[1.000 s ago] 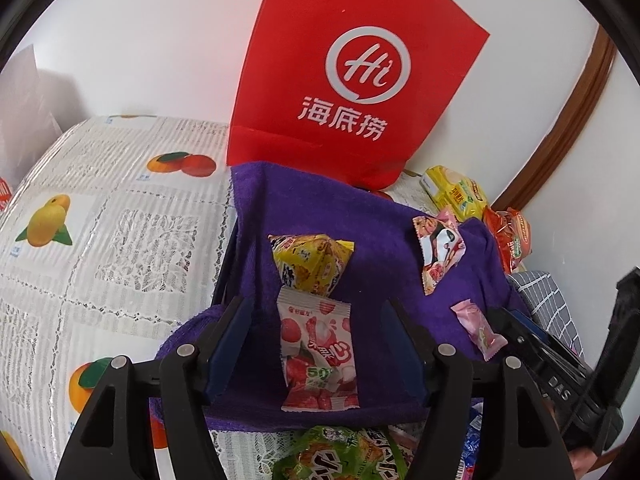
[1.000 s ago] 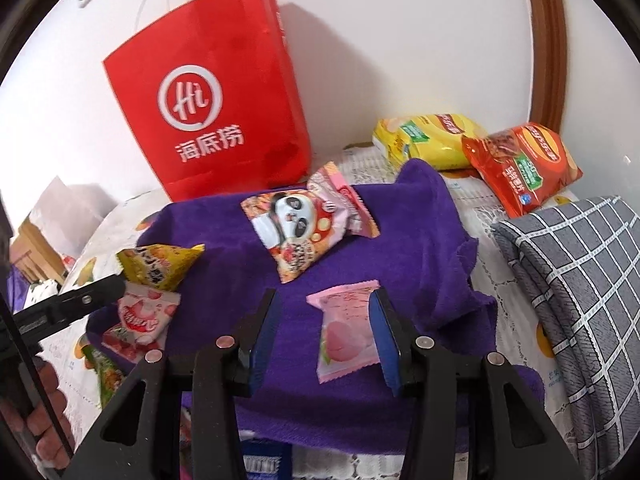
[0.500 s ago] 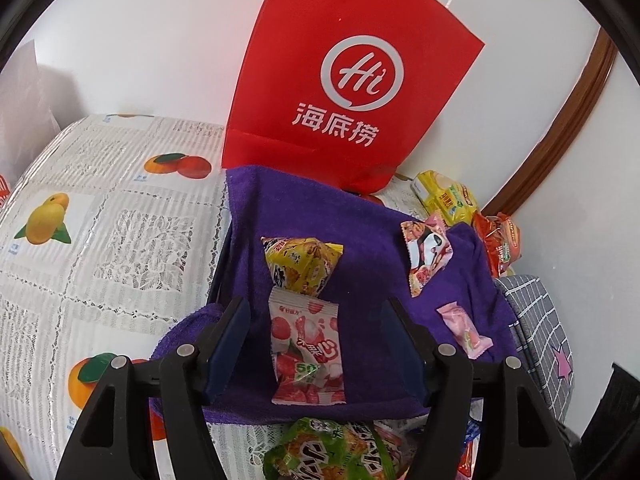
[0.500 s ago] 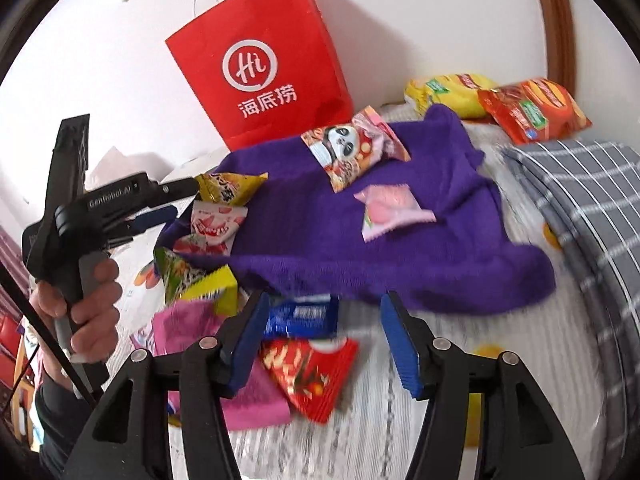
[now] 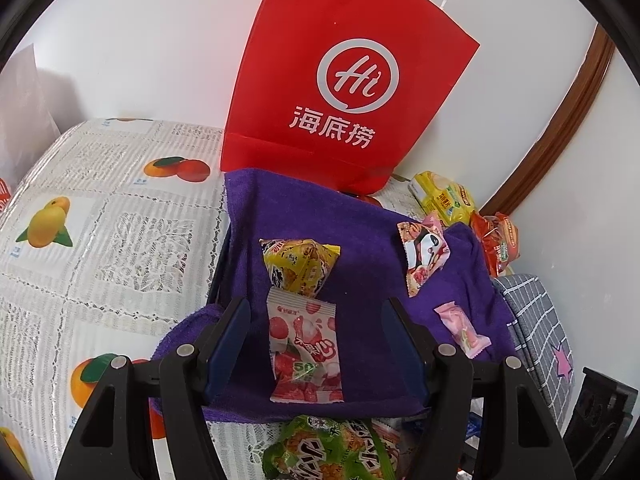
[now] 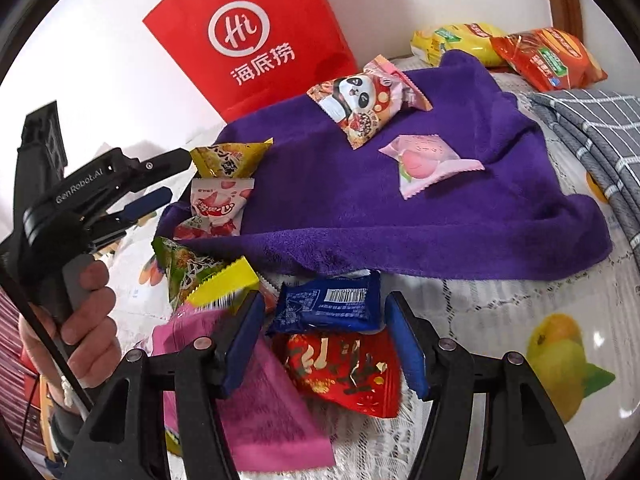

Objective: Organize snacks
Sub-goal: 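Move the right gripper to the pile and grasp the blue biscuit packet, then lift the blue packet with the right gripper while the left grasps the green snack bag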

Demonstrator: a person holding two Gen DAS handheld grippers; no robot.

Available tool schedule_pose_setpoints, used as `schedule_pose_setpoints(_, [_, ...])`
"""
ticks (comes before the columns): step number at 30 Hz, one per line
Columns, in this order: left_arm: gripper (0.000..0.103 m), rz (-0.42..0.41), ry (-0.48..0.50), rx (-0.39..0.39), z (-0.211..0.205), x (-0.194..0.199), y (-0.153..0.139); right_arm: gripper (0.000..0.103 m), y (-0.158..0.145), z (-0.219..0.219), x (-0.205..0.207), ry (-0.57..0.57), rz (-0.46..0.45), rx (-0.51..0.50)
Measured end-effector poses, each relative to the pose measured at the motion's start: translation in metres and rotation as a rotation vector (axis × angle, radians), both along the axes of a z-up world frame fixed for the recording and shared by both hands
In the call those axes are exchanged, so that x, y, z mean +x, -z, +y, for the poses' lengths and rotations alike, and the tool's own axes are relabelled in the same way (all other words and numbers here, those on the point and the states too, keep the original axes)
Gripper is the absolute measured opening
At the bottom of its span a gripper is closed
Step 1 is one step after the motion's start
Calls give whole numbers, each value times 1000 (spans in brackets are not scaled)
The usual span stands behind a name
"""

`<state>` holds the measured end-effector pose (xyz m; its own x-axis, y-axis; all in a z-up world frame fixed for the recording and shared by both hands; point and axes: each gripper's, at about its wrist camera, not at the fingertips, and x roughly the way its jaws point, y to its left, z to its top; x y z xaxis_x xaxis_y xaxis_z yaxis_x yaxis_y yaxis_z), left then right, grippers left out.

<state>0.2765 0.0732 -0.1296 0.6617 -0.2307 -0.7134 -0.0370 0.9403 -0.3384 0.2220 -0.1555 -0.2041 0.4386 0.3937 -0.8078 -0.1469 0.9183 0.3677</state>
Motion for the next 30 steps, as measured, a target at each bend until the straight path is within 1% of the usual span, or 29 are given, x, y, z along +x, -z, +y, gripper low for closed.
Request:
schedule_pose_setpoints(3, [66,-1,-10,16,0,0,0,62,1,9,2,-15,-13,-63])
schedule_pose_setpoints(6, [66,4,-7,-13,2,0,0,62,0,15,2,-39,-34,-102])
schedule_pose_setpoints(8, [66,5,-4,-28,3,0,0,58,1,18,3,-40,-40,-128])
schedule_pose_setpoints(13, [66,6,-2,-25,1,0,0,55,-2,16,-5,-54,-51,-156])
schedule_pose_setpoints(17, [66,8,-6,-33,3,0,0,55,-11,2,-19,-37,-68,-150])
schedule_pose_setpoints(23, [66,8,-7,-48,5,-1,0,55,-29,-31,-47,31,-111,-129])
schedule_pose_setpoints(24, [66,9,-6,-50,5,-1,0,51,-31,-37,-52,41,-117,-134])
schedule_pose_setpoints(25, [66,9,-4,-52,5,-1,0,42,-32,-41,-56,45,-114,-140])
schedule_pose_setpoints(26, [66,10,-4,-53,5,0,0,41,-32,-44,-59,47,-110,-150])
schedule_pose_setpoints(30, [66,11,-2,-50,5,0,0,41,-27,-52,-72,39,-108,-213])
